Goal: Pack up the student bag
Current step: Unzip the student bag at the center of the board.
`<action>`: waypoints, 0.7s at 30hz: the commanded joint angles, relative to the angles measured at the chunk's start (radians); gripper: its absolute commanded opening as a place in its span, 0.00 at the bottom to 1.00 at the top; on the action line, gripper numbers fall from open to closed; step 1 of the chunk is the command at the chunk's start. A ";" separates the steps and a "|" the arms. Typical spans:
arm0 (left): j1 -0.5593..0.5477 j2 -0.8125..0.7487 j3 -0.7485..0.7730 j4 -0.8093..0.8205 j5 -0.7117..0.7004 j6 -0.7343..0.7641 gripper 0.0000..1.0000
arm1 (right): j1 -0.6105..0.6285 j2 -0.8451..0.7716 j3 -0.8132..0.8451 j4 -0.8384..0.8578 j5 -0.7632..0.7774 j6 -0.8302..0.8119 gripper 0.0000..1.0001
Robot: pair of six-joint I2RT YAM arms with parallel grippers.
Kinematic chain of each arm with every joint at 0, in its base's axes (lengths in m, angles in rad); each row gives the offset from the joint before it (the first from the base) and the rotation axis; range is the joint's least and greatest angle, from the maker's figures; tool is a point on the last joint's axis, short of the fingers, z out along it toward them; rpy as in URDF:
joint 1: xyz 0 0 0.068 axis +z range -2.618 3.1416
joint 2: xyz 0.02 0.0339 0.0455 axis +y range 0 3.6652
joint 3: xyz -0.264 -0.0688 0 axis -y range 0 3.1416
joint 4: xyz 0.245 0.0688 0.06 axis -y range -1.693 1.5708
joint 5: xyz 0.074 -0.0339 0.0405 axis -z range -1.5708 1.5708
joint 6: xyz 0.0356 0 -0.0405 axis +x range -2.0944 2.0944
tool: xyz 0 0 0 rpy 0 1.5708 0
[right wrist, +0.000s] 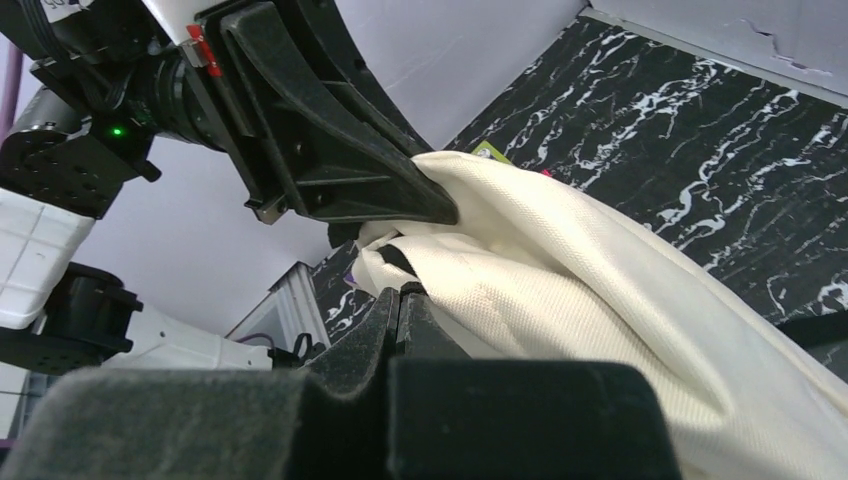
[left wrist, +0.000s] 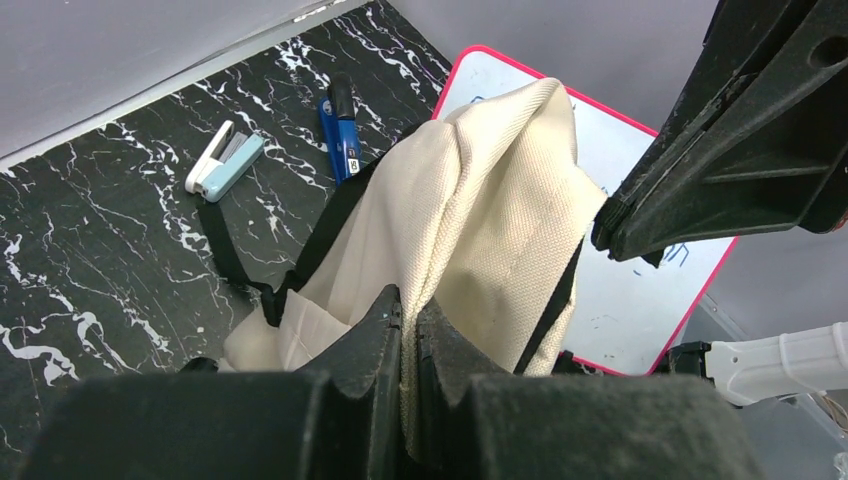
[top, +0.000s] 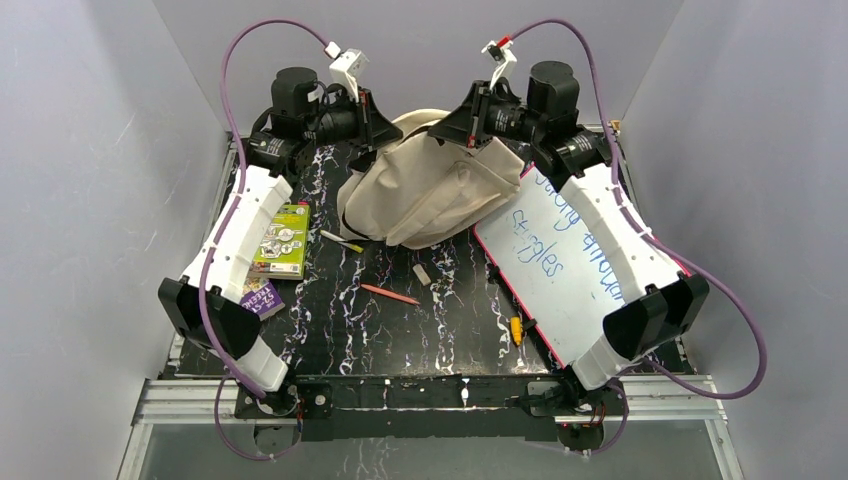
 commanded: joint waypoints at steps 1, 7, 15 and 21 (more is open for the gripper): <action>-0.005 0.011 0.066 0.013 0.011 -0.015 0.00 | 0.026 0.034 0.119 0.063 -0.121 0.054 0.00; -0.005 0.021 0.072 0.003 -0.009 -0.014 0.00 | 0.109 0.101 0.225 -0.013 -0.128 0.009 0.00; -0.005 0.040 0.081 -0.020 -0.067 -0.003 0.00 | 0.174 0.122 0.299 0.005 -0.150 -0.006 0.00; -0.004 0.018 0.069 -0.021 -0.088 0.009 0.00 | 0.174 0.086 0.258 -0.087 -0.004 -0.096 0.15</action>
